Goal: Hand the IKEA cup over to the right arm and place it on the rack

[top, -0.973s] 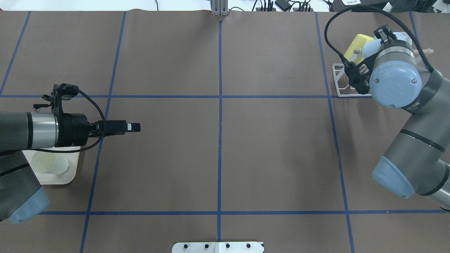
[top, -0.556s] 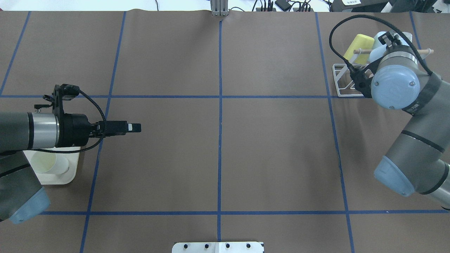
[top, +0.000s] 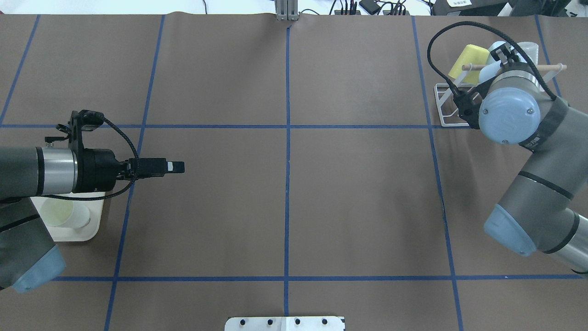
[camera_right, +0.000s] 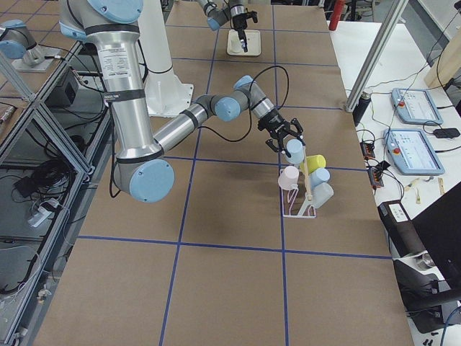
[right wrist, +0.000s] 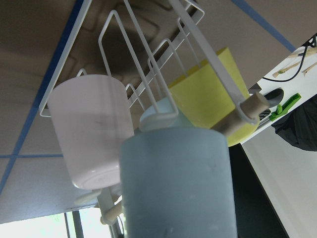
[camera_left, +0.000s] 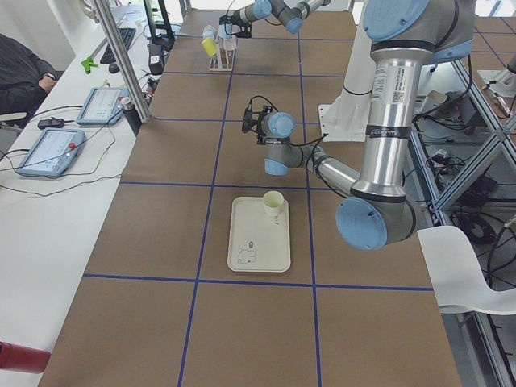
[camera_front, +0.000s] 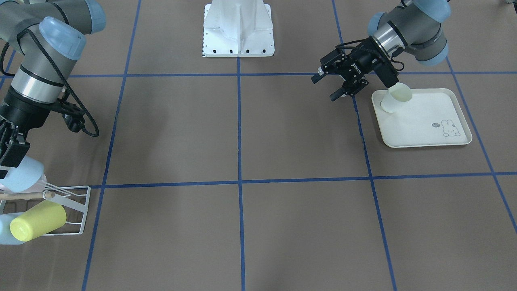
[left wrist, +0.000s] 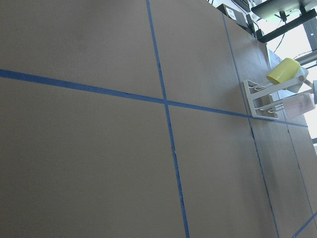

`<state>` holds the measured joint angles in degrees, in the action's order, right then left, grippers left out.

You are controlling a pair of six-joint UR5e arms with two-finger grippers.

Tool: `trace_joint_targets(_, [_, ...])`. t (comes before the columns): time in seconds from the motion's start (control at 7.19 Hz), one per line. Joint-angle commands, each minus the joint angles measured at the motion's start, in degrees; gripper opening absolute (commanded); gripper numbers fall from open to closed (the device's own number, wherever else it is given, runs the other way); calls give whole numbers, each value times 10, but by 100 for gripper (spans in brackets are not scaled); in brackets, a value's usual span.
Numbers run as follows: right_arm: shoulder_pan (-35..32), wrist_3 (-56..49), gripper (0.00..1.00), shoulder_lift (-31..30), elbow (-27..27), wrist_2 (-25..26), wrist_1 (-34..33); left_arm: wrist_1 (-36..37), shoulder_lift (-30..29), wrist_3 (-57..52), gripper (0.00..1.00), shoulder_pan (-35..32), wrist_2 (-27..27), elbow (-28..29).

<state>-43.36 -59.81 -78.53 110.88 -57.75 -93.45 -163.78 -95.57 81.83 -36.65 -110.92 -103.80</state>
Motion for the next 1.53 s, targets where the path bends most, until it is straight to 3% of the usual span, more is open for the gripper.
trace_joint_targets(0.0, [6, 11, 0, -1, -7, -2, 0, -1, 0, 0, 100, 0, 0, 0])
trace_joint_targets(0.7, [18, 11, 0, -1, -7, -6, -1, -1, 0, 1, 100, 0, 7, -1])
trace_joint_targets(0.97, [21, 11, 30, 0, -16, -6, 0, -1, 0, 1, 100, 0, 7, 0])
trace_joint_targets(1.11, [21, 11, 39, 0, -19, -6, 1, -1, 0, 1, 100, 0, 7, 0])
trace_joint_targets(1.39, [22, 11, 41, 2, -22, -6, 1, -1, -1, 1, 100, 0, 7, 0])
